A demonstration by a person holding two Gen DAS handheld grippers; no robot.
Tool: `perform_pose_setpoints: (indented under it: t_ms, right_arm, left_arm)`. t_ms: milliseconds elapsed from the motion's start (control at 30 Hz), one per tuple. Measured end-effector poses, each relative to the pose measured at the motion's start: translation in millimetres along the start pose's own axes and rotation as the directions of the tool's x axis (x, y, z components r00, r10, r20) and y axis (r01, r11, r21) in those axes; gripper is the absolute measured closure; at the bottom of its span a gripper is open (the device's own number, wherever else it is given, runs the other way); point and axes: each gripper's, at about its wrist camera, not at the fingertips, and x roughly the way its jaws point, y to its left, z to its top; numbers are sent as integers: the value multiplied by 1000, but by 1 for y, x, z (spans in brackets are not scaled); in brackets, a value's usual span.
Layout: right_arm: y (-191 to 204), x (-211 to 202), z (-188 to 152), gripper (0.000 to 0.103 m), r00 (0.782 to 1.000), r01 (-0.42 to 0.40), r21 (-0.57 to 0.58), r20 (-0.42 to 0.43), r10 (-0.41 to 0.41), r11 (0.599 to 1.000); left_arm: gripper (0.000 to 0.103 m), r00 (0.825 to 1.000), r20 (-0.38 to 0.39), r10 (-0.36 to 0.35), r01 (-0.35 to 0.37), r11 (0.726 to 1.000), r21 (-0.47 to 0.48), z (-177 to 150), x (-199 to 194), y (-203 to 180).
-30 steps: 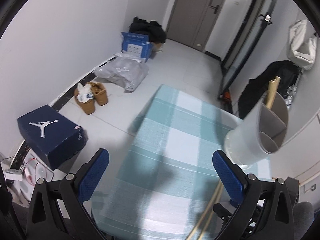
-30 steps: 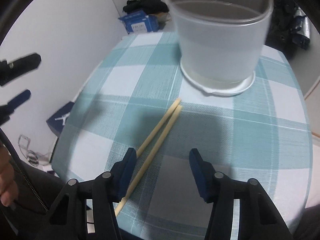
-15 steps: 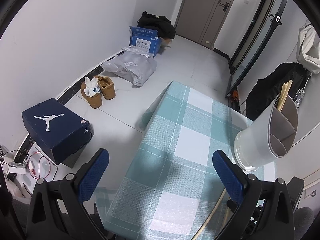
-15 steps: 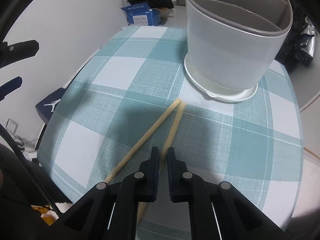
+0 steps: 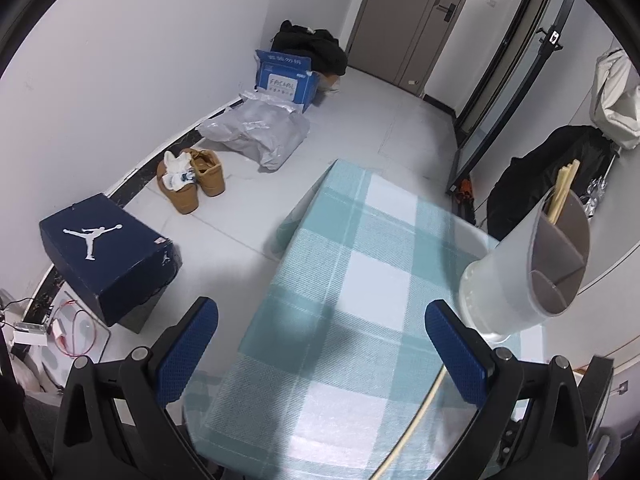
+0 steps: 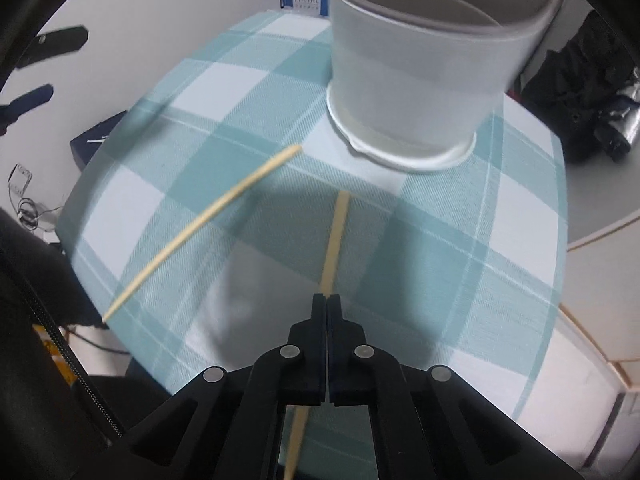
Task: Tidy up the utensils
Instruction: 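Lower the right tool onto a chopstick and close on it, then lift the chopstick with the right tool while the left tool grasps the last chopstick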
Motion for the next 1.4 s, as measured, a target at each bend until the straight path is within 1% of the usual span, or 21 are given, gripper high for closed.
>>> perform_pose_setpoints:
  t_ms: [67,167,300,367,400,433,533,600,667,733,767,800,867,1000,1067,1100,1167,1267,1300,1367,1400]
  right_arm:
    - [-6,-2,-5,103,1000,-25,4,-7,25,1000]
    - [-13,-4,-11,101,1000,-30,14,-8,30,999]
    - [-23,-9,-7,98,997,-71,44,45,69,996]
    - [-21,-9,6,93,995,-82,55,60,78,995]
    - [-21,-8,12,85,994,-84,56,72,80,995]
    - [-20,-7,17,82,993,-87,54,82,82,995]
    - [-18,1,33,82,992,-95,52,94,90,994]
    - [-15,8,44,82,992,-94,38,82,91,995]
    - [-13,15,53,82,994,-84,23,67,83,996]
    - [-13,17,58,84,995,-78,18,67,77,997]
    - [-13,18,61,86,995,-79,18,59,78,997]
    - [-14,19,65,97,996,-78,17,49,77,997]
    - [-15,19,69,98,995,-99,18,33,98,995]
    - [-21,4,69,98,986,-145,43,88,141,988]
    - [-30,-8,66,98,975,-187,88,134,175,978]
    - [-37,-16,64,98,965,-221,118,171,199,968]
    - [-48,-29,59,98,946,-267,160,229,228,950]
    - [-73,-52,45,98,906,-339,216,337,255,916]
    - [-83,-59,40,98,889,-368,236,373,266,900]
    - [-98,-67,32,98,869,-395,269,419,263,878]
    - [-99,-72,34,98,855,-418,290,446,265,861]
  left_arm:
    - [1,1000,-1,4,-4,1000,0,0,1,-5]
    - [1,1000,-8,-8,8,1000,0,-3,1,-10]
    - [1,1000,-8,-13,13,1000,22,-7,-1,-15]
    - [1,1000,-9,-21,22,999,41,-9,0,-16]
    - [1,999,-11,-41,42,998,46,-10,1,-17]
    - [1,998,-15,-56,56,997,50,-11,2,-17]
    - [1,998,-21,-53,55,996,71,-14,5,-19]
    - [2,999,-28,-40,42,995,91,-16,9,-22]
    - [1,998,-48,-46,50,994,101,-18,13,-24]
    - [2,997,-60,-37,44,993,111,-20,17,-26]
    - [1,998,-61,-28,35,993,117,-21,18,-27]
    - [2,998,-59,-19,26,992,124,-22,19,-28]
    - [2,998,-56,-14,22,990,142,-24,21,-31]
    - [2,997,-76,-16,28,985,169,-27,28,-39]
    - [2,993,-113,-27,48,981,188,-30,36,-47]
    - [2,991,-128,-28,54,978,200,-31,39,-51]
    - [2,987,-159,-6,46,968,245,-33,49,-61]
    - [2,981,-196,13,45,957,286,-34,60,-73]
    - [2,978,-208,13,49,956,291,-35,62,-76]
    - [2,972,-233,17,56,951,303,-36,69,-82]
    - [4,969,-246,23,58,947,317,-37,72,-86]
